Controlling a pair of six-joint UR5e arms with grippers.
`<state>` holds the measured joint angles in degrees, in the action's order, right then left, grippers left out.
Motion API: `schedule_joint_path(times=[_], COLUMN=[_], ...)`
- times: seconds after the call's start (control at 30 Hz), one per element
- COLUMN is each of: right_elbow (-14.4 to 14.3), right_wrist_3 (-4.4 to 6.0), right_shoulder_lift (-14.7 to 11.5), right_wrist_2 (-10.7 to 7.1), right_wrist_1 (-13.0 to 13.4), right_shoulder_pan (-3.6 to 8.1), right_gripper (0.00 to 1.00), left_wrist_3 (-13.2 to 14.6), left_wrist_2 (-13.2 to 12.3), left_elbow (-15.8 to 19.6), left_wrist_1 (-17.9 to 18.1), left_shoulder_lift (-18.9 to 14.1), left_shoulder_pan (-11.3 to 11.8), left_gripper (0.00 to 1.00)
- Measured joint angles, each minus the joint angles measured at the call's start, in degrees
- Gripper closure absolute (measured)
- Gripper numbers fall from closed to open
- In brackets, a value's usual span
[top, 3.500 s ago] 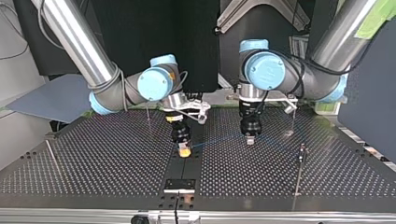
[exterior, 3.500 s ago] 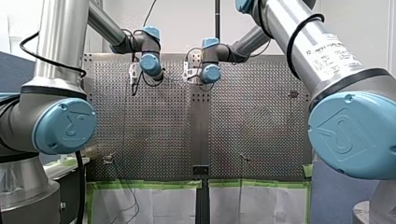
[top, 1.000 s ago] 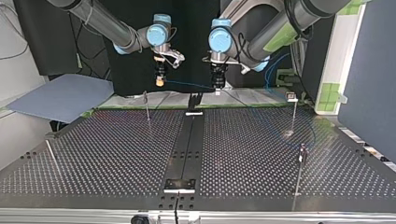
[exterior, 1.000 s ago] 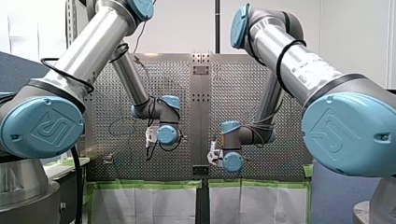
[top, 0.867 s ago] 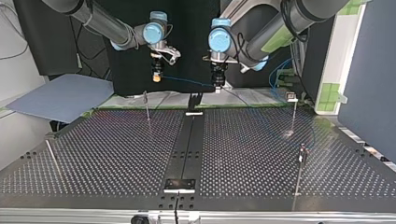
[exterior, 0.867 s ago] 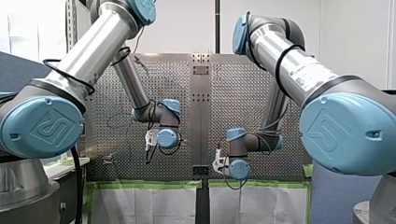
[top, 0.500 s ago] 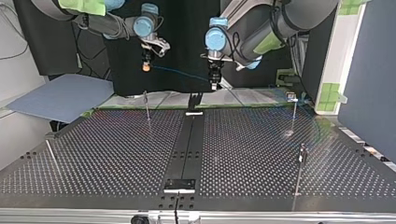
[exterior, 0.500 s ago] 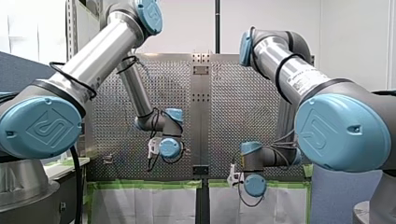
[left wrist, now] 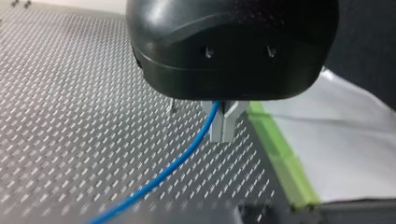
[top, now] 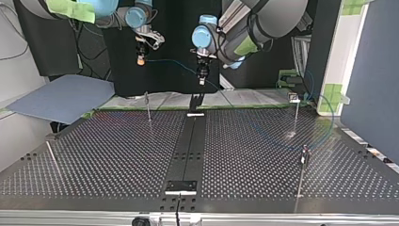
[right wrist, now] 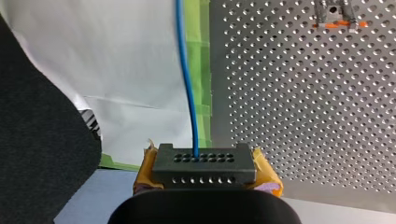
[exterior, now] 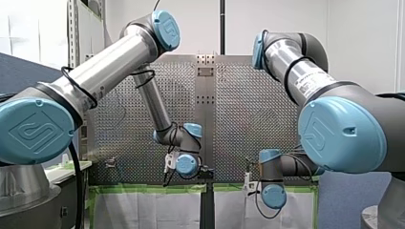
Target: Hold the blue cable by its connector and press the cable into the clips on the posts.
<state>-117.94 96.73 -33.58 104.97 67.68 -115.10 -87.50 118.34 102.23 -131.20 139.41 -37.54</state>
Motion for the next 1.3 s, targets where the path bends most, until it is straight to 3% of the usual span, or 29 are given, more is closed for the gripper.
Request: schedule_joint_path(times=[0.1,0.37,0.77,1.03,1.3], right_elbow=[0.0,0.5,5.1,9.5,11.9], right_wrist_3=[-0.4,-3.16,-2.69,-4.9,-4.65], right_shoulder_lift=[-0.1,-0.1,-0.1,-0.1,-0.2], right_wrist_2=[-1.48,-5.82,-12.55,-17.11,-21.35], right_wrist_1=[0.8,1.4,-1.9,-6.3,-8.7], right_shoulder_pan=[1.47,5.8,12.44,14.06,15.72], right_gripper=[1.0,1.0,1.0,1.0,1.0], left_wrist_3=[0.0,-0.9,-3.4,-4.3,-5.0], left_wrist_2=[0.7,1.4,1.8,1.9,1.9], left_elbow=[-1.9,-6.5,-11.1,-14.0,-16.8], left_wrist_1=[-1.2,-2.1,-3.9,-5.7,-6.5], left_shoulder_lift=[1.9,6.5,7.3,8.6,8.9], left_shoulder_pan=[-1.7,-4.2,-6.5,-7.2,-7.0], left_gripper=[1.0,1.0,1.0,1.0,1.0])
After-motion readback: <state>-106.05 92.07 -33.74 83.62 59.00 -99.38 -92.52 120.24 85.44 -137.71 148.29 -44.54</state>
